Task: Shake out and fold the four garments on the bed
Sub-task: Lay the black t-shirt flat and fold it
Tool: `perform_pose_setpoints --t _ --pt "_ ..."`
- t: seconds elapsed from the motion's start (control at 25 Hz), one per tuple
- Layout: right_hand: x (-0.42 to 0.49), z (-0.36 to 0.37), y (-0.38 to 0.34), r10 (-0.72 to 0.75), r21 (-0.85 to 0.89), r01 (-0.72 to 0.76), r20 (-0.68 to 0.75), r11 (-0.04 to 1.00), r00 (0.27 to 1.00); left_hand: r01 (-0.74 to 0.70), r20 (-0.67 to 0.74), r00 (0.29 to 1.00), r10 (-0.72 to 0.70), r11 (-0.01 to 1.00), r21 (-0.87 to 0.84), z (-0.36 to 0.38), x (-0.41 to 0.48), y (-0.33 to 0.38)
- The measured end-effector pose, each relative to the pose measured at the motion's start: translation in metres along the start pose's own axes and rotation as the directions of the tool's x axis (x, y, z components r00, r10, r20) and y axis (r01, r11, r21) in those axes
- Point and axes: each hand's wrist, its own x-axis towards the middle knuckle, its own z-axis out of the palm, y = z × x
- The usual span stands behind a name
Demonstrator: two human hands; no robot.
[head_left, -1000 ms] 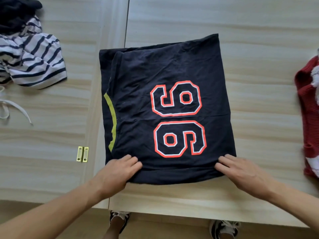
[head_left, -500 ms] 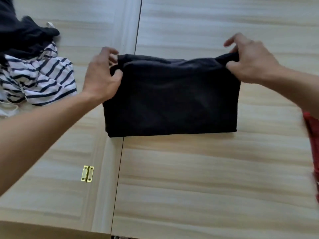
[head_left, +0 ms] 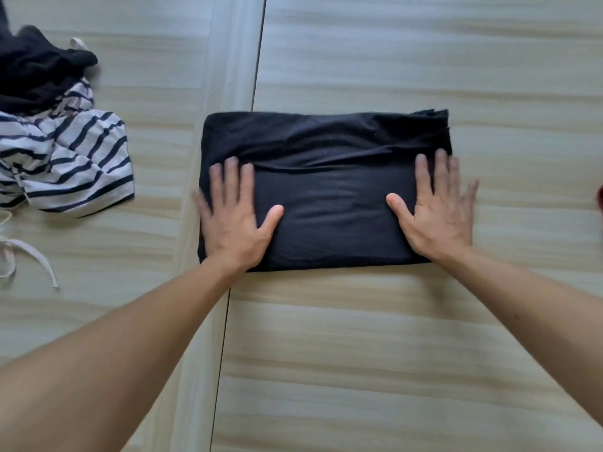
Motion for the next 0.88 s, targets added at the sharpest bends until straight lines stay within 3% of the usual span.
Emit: perform_pose_setpoints --t 0.08,0.12,0.2,0.28,0.36,0.44,0.48,0.56,0.68,0.8,0.88 --pt "-0.005 -0.012 -0.006 0.301 0.227 -0.306 0.058 0.925 0.952 0.369 0.097 0.929 -0.356 0.903 -0.22 -0.012 -0.013 0.007" --pt "-0.009 -0.02 -0.014 0.367 0.334 -0.376 0.091 0.864 0.926 0.46 0.157 0.888 -0.433 0.827 -0.322 -0.018 -0.019 0.013" --pt "-0.011 -0.033 -0.027 0.385 0.52 -0.372 0.087 0.769 0.919 0.478 0.161 0.873 -0.461 0.74 -0.473 -0.032 -0.027 0.027" --pt "-0.003 -0.046 -0.033 0.451 0.682 -0.422 0.149 0.598 0.88 0.51 0.168 0.836 -0.522 0.63 -0.585 -0.046 -0.023 0.034" --pt "0.008 -0.059 -0.028 0.513 0.768 -0.532 0.315 0.356 0.798 0.626 0.312 0.727 -0.611 0.404 -0.667 -0.059 -0.01 0.035" --pt "0.01 -0.073 -0.021 0.431 0.766 -0.593 0.461 0.247 0.775 0.689 0.452 0.642 -0.619 0.207 -0.695 -0.076 -0.001 0.036" --pt "0.007 -0.08 -0.017 0.365 0.781 -0.587 0.493 0.215 0.79 0.692 0.485 0.649 -0.586 0.19 -0.696 -0.087 -0.001 0.041" --pt "-0.005 -0.103 0.001 0.287 0.836 -0.531 0.479 0.14 0.83 0.595 0.422 0.781 -0.46 0.344 -0.726 -0.106 -0.005 0.067" --pt "-0.042 -0.151 0.037 0.286 0.926 -0.378 0.357 0.019 0.889 0.281 0.242 0.96 -0.144 0.552 -0.785 -0.148 -0.019 0.133" --pt "-0.093 -0.206 0.102 0.422 0.973 -0.212 0.232 -0.094 0.876 -0.004 0.118 0.981 0.157 0.616 -0.788 -0.188 -0.03 0.238" --pt "-0.13 -0.24 0.156 0.576 0.986 -0.092 0.156 -0.138 0.802 -0.154 0.059 0.946 0.319 0.601 -0.784 -0.204 -0.033 0.32"
